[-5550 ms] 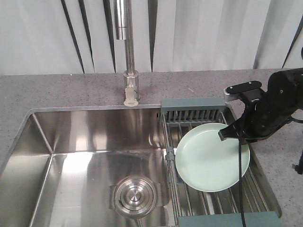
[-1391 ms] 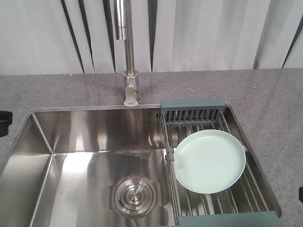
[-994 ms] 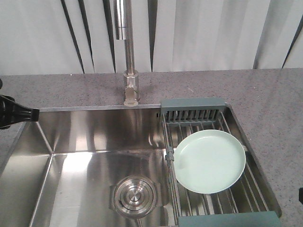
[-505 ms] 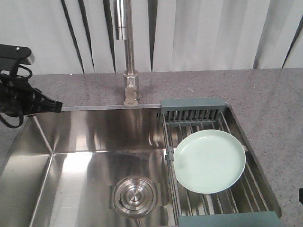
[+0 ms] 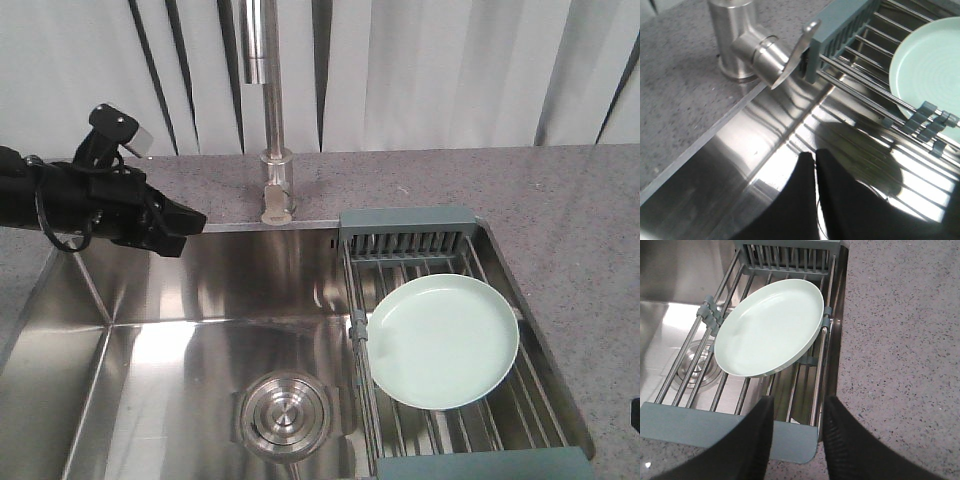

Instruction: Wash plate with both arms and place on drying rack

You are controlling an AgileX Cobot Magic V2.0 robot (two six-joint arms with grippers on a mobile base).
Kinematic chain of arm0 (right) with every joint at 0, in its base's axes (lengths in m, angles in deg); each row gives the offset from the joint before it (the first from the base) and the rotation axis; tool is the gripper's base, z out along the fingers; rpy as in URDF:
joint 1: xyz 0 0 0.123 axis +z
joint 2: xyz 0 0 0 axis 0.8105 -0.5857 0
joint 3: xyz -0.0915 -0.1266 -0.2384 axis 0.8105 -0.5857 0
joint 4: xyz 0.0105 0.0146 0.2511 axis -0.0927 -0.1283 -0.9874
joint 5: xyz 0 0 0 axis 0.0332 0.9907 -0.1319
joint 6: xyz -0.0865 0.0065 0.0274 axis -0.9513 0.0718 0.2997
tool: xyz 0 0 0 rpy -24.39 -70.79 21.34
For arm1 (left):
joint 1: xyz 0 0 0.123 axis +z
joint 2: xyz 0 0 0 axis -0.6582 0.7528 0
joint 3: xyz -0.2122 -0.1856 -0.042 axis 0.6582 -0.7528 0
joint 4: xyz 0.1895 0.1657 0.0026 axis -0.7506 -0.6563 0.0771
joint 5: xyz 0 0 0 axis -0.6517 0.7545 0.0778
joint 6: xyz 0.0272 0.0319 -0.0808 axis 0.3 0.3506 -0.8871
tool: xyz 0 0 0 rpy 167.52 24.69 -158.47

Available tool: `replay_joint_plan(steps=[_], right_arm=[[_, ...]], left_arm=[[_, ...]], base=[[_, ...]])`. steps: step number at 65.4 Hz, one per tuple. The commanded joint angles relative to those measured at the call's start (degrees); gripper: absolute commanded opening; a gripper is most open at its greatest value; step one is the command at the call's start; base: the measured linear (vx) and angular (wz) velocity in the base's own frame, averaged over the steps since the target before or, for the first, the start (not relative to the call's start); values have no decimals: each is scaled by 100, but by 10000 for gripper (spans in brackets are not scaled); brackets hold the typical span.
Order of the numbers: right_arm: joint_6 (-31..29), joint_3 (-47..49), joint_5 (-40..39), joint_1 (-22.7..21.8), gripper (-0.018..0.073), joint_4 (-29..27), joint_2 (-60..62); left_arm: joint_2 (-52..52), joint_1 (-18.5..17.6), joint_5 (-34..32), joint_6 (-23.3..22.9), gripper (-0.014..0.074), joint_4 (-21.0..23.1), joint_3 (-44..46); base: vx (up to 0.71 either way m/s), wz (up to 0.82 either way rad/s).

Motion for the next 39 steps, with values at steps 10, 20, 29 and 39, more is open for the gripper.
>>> replay_joint_plan(steps=[10,20,29,39], right_arm=[[-42,150,-323,-16,239,11,-35],[-42,150,-323,-16,239,11,-35],[-42,150,-323,-16,239,11,-35],[-42,150,-323,-16,239,11,-35]], left_arm=[[275,-3,632,1926,-8,1626,197],[551,-179,689,2320,-8,1790,400],[792,-408,677,2315,-8,1773,839],[1098,-626,666,2308,-8,1774,1272]], base=[[0,0],[0,0],[0,0],[0,0]])
